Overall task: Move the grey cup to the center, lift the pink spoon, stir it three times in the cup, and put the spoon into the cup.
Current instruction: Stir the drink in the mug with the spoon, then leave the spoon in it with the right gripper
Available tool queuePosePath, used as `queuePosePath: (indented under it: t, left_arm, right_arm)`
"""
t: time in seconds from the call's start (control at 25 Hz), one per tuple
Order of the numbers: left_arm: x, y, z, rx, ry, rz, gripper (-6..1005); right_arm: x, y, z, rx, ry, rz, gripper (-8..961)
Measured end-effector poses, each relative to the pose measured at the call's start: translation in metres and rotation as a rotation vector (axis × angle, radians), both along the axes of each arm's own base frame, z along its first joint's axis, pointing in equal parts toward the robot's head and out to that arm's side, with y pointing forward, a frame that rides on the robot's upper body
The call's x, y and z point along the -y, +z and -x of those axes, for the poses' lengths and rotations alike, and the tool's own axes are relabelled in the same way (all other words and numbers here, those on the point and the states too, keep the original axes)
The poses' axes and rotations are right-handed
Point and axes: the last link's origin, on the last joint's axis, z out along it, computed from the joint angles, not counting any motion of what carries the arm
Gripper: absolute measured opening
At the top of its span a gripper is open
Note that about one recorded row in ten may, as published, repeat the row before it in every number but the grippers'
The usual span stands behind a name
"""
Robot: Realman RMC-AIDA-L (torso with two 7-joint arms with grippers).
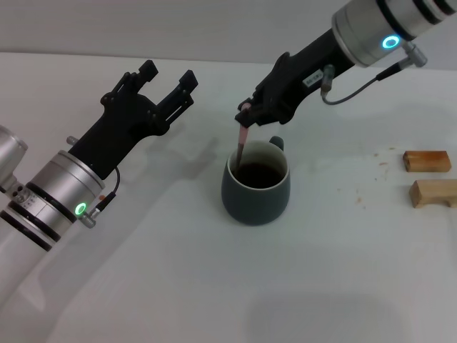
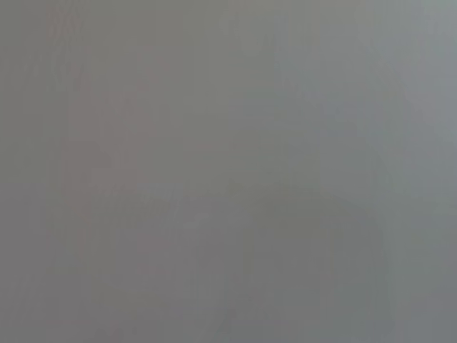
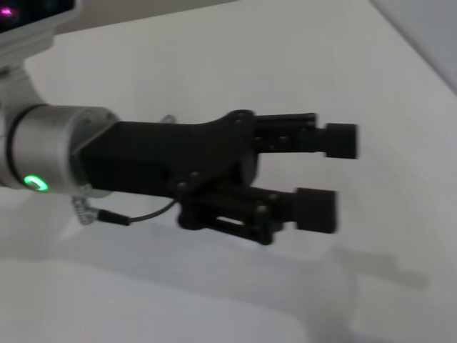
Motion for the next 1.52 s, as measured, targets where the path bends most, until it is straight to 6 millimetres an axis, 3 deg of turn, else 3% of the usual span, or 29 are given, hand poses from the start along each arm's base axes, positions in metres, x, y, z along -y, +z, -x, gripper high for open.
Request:
queuePosePath:
  t: [0.48,1.0,1.28,1.52]
  left_arm:
    - [-0.001,-0.001,0.000,-0.004,0.003,0.002,830]
    - [-0.004,-0.002,-0.005,-0.003,-0.013,0.008,830]
    - [-0.001,-0.002,-0.004,-0.001,-0.009,0.011,829]
    - [0.000,-0.002,-0.002,0.001,-0.005,0.010,829]
  right_arm:
    - [0.015,0.000,-0.013,0.014,-0.042,0.085,197]
    - [0.000,0.023,-0.036,0.038,-0.123,-0.018,204]
    - [-0.008,0.023,-0.028,0.038,-0.122,-0.059,207]
    - [-0.008,0.011,-0.013,0.036,-0.092,-0.044,210]
